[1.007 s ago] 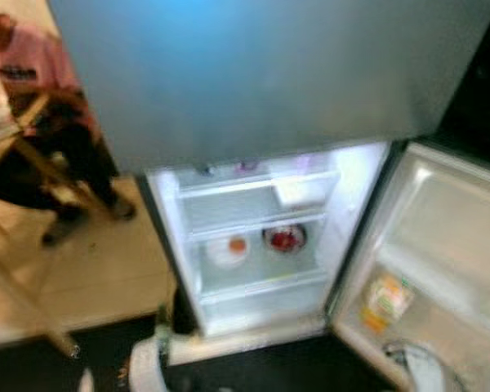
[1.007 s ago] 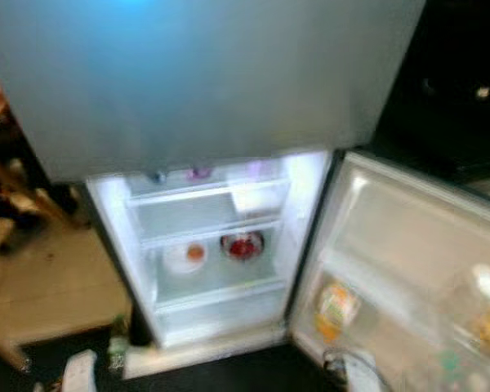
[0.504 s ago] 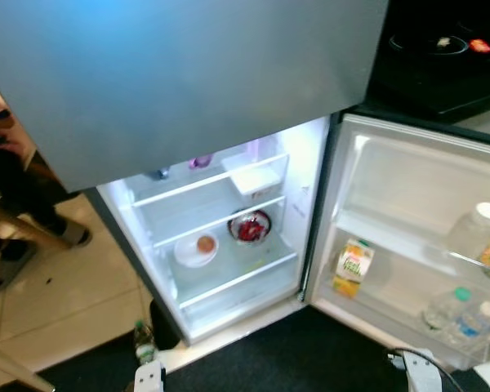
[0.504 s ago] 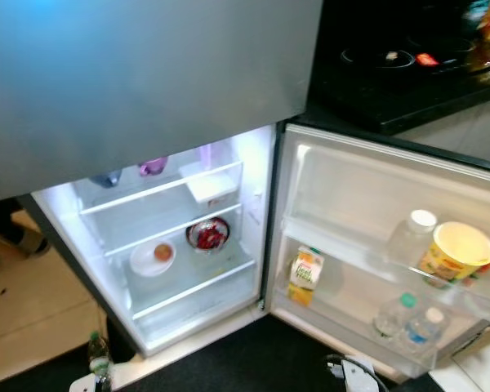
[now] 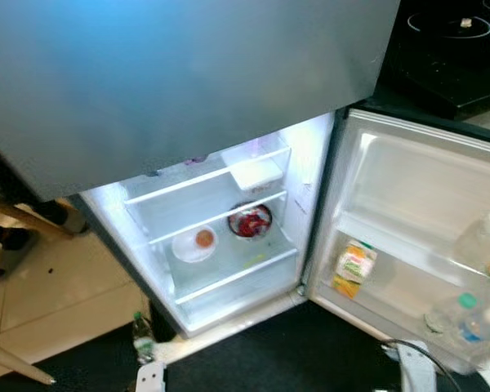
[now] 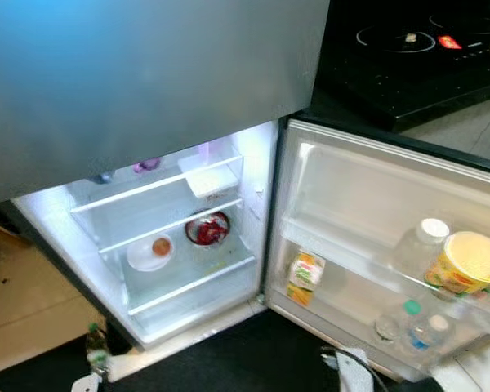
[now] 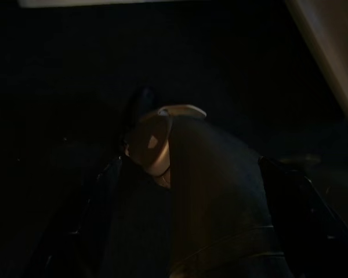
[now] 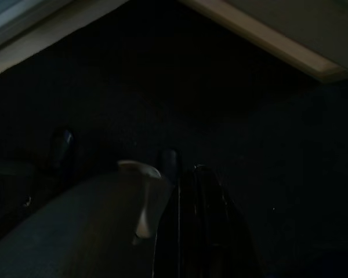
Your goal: Restocking fridge
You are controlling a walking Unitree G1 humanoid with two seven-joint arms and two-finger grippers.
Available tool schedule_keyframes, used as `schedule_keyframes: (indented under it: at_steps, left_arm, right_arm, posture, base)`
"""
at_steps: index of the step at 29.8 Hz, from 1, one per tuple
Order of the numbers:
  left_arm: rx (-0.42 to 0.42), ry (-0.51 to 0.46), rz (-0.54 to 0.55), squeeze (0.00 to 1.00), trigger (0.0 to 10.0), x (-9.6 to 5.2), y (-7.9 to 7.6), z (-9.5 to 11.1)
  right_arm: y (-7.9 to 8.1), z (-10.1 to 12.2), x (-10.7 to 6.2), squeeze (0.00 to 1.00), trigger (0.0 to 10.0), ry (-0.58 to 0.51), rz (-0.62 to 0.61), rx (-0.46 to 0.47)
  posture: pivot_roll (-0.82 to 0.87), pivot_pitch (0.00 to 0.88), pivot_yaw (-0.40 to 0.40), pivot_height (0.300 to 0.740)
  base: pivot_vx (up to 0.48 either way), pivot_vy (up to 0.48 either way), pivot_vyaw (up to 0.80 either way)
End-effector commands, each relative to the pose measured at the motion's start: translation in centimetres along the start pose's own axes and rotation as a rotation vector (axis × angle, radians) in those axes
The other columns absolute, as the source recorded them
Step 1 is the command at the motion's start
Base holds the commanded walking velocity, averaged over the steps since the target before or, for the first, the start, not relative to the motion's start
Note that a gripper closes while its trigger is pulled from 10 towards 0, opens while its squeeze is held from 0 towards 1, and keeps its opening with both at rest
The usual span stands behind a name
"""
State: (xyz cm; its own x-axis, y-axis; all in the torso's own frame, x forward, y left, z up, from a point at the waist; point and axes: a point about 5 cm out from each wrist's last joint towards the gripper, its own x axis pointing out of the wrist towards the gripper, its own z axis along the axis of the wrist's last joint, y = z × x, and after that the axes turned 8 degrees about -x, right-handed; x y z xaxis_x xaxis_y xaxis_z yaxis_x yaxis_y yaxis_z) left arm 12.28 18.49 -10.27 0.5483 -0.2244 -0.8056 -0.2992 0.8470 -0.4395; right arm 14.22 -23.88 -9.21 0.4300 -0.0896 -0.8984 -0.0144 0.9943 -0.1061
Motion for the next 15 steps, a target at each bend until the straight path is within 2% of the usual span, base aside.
schedule_keyframes:
  at_steps: [1,7,10,15]
  left_arm:
    - [-0.001,0.054,0.003,0.0,10.0,-0.25,0.24,-1.35]
    - [0.003,0.053,0.01,0.0,10.0,-0.29,0.33,-1.35]
    - [-0.005,0.052,0.057,0.0,10.0,-0.34,0.68,-1.32]
    - [-0.004,0.047,0.041,0.0,10.0,-0.33,0.59,-1.24]
  right_arm:
    - [-0.2,-0.01,-0.03,0.0,10.0,0.0,-0.008,0.016]
    - [-0.08,-0.09,-0.02,0.0,10.0,0.002,-0.005,0.015]
    - [-0.04,-0.08,-0.01,0.0,10.0,0.003,-0.003,0.014]
    - [0.03,-0.1,0.0,0.0,10.0,0.003,-0.002,0.014]
  posture:
    - [-0.03,0.045,0.035,0.74]
    - [-0.03,0.046,0.034,0.74]
    - [-0.03,0.047,0.034,0.74]
    - [-0.03,0.047,0.036,0.74]
  base:
    - [0.0,-0.48,0.0]
    - [0.0,-0.456,0.0]
    - [0.0,0.0,0.0]
    - [0.0,0.0,0.0]
